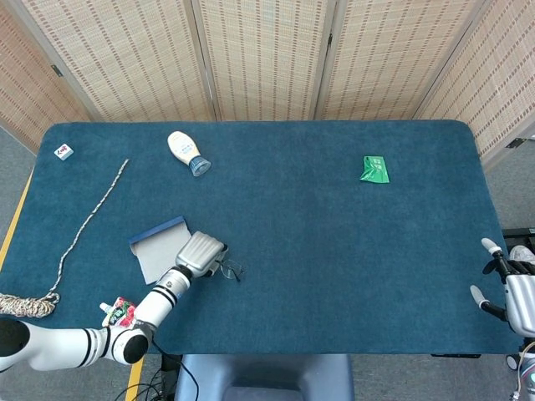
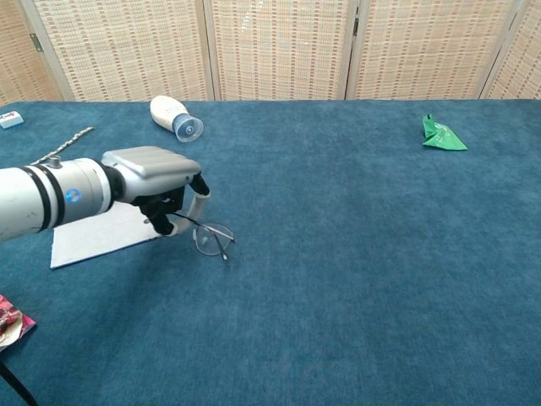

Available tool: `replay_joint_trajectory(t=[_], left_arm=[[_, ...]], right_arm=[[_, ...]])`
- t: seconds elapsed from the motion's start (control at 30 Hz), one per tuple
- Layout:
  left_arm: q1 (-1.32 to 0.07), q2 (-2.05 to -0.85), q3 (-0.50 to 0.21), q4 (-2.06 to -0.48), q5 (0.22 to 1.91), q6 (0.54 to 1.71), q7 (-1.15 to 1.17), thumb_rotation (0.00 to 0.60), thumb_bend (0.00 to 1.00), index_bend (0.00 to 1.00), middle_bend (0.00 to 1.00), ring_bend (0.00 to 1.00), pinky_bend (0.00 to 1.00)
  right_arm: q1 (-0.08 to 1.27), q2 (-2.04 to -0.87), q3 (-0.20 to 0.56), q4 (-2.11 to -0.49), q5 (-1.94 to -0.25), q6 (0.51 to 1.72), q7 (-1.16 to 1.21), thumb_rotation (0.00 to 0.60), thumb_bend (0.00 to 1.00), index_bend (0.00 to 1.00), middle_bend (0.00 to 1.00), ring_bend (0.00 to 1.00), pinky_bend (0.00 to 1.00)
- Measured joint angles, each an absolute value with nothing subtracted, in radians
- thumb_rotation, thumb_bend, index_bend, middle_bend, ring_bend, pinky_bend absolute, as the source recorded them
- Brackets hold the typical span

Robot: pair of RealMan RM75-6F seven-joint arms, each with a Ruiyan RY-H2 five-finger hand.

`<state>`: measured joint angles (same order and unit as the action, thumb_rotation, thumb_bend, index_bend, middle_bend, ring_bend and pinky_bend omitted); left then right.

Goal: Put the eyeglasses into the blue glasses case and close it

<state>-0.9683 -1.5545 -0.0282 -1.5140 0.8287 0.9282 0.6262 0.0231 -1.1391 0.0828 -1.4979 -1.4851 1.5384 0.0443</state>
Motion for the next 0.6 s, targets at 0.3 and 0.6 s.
replay_joint_trajectory(t=[0.3, 0.6], left_arm=[[-0.907, -1.450, -0.030, -1.535, 0.746, 0.950, 0.594, 0.600, 0.50, 0.60, 1.00, 1.00, 1.00], [-0.888, -1.433, -0.038, -1.501, 0.604, 0.911, 0.597, 0.600, 0.50, 0.58, 1.00, 1.00, 1.00]], right_arm=[[0.032, -1.139, 0.082, -1.509, -1.496, 1.531, 0.034, 0.600, 0.27, 0.13, 0.49, 0.44, 0.33], [0.036, -1.139, 0.080, -1.518, -1.505, 1.533, 0.025, 0.600, 0.26, 0.13, 0.49, 0.45, 0.33]])
